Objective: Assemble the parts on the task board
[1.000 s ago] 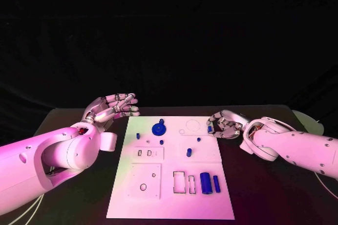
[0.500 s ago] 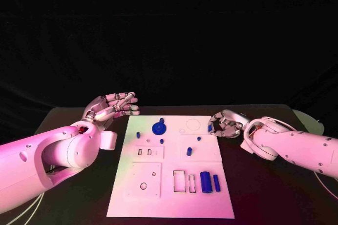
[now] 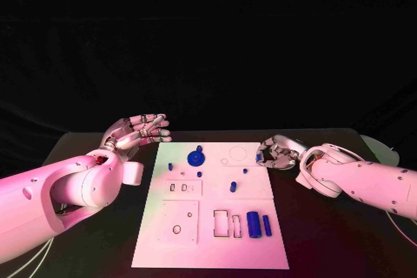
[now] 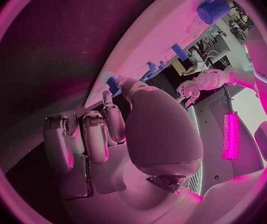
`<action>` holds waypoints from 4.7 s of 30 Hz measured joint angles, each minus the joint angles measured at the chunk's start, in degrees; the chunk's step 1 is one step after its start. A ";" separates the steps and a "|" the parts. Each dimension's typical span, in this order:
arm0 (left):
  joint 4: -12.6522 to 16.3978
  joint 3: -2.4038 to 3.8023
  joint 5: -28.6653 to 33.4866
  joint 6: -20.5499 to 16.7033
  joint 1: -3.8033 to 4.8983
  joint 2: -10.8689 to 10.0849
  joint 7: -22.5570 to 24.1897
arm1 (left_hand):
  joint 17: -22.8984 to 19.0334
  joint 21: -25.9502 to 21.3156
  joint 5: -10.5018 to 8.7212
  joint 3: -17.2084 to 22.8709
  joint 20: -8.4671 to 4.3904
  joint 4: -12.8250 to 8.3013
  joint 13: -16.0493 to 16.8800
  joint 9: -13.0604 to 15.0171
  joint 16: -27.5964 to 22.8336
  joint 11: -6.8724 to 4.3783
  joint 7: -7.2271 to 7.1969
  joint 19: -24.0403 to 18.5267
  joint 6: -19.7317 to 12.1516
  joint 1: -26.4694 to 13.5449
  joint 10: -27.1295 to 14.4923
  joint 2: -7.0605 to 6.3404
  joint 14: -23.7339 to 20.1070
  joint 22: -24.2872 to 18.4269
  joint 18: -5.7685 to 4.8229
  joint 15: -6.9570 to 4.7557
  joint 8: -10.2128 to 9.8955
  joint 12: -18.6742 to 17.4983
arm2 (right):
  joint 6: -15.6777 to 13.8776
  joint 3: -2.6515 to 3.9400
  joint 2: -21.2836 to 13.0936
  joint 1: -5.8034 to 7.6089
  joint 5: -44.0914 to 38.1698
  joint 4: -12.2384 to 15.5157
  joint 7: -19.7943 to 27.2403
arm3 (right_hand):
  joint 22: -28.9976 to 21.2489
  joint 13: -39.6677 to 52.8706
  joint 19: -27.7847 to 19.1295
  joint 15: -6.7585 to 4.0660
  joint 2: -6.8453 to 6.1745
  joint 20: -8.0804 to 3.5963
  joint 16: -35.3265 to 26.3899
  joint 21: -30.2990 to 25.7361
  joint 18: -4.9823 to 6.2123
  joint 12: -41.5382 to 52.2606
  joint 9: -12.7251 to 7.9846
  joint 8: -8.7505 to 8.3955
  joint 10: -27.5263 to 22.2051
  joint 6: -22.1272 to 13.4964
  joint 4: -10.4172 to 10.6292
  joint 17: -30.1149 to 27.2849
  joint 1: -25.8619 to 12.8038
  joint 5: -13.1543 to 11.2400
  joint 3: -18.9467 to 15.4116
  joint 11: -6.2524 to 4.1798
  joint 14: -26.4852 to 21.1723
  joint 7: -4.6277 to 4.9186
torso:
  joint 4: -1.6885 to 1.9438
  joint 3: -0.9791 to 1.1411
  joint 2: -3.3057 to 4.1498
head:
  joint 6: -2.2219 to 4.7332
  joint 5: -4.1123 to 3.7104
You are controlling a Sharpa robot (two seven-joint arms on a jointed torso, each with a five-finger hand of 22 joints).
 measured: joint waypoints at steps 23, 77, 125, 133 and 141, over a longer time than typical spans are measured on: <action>0.00 0.00 0.00 0.02 0.00 -0.08 -0.15 | 0.07 0.27 0.00 0.00 0.00 0.00 0.00 0.00 0.00 0.00 0.00 0.00 0.00 0.00 0.00 0.00 0.00 0.05 0.00 0.00 0.00 0.00 | -0.82 0.00 0.14 -0.01 -0.02 0.26 -0.04 | 0.04 -0.01 0.00 -0.23 0.45 -0.43 0.00 0.00 0.00 0.51 0.17 0.67 0.51 1.13 -0.48 0.01 0.46 0.00 0.48 -0.51 -0.19 -0.52 | 0.00 0.04 -0.02 | -0.25 -0.08; -2.23 -0.10 -0.02 0.34 -0.01 1.20 -0.67 | 0.25 0.50 0.00 0.33 -0.22 0.00 0.00 0.01 0.00 0.00 0.00 -0.22 0.00 0.00 0.00 0.00 0.00 0.19 -0.01 0.00 0.00 -0.28 | -5.08 -0.24 15.85 0.11 -15.25 14.34 -18.15 | 0.00 -0.02 0.00 -2.55 4.96 -2.47 -0.01 0.00 0.00 1.33 0.63 2.86 2.45 4.01 -2.61 -0.02 0.29 -0.11 4.50 -2.45 -0.31 -2.00 | 0.53 -0.52 -1.02 | -3.32 4.12; -2.82 -0.20 -0.22 0.88 -0.01 1.81 -1.20 | 0.32 0.49 0.00 0.32 -0.21 0.00 0.00 0.01 0.00 0.00 0.00 -0.21 0.00 0.00 0.00 0.00 0.00 0.24 -0.01 0.00 0.00 -0.28 | -0.44 -0.79 19.63 -2.39 -23.24 10.84 -20.86 | 0.01 0.01 0.00 -2.76 3.59 -2.87 -0.01 0.00 0.00 1.32 0.70 3.05 2.24 3.78 -2.61 0.00 -1.83 -0.68 4.46 -2.66 -0.10 -2.23 | 0.44 -0.38 -1.04 | -4.38 4.76; -2.83 -0.21 -0.23 0.89 -0.01 1.77 -1.23 | 0.44 0.84 0.00 0.32 -0.01 0.00 0.00 0.01 0.00 0.00 0.00 -0.42 0.00 0.00 0.00 0.00 0.01 0.33 -0.01 0.00 -0.21 -0.28 | -0.34 -0.80 19.65 -2.38 -23.67 10.90 -21.23 | 0.01 0.00 0.00 -2.76 2.31 -2.87 -0.01 0.00 0.00 0.50 0.93 5.54 2.04 3.71 -1.97 0.00 -3.11 -1.35 3.82 -2.86 -0.10 -2.32 | 0.43 -0.35 -1.03 | -4.30 4.65; -2.83 -0.21 -0.25 0.89 -0.01 1.72 -1.24 | 0.44 0.84 0.00 0.32 -0.01 0.00 0.00 0.01 0.00 0.00 0.00 -0.42 0.00 0.00 0.00 0.00 0.00 0.33 -0.01 0.00 -0.21 -0.28 | -0.48 -0.85 19.67 -2.40 -24.08 10.90 -21.80 | 0.00 0.00 0.00 -2.75 1.42 -2.87 -0.01 0.00 0.00 0.21 2.89 5.93 1.61 4.12 -1.27 -0.01 -4.61 -1.60 3.12 -2.44 -0.10 -2.74 | 0.41 -0.35 -1.01 | -4.26 4.61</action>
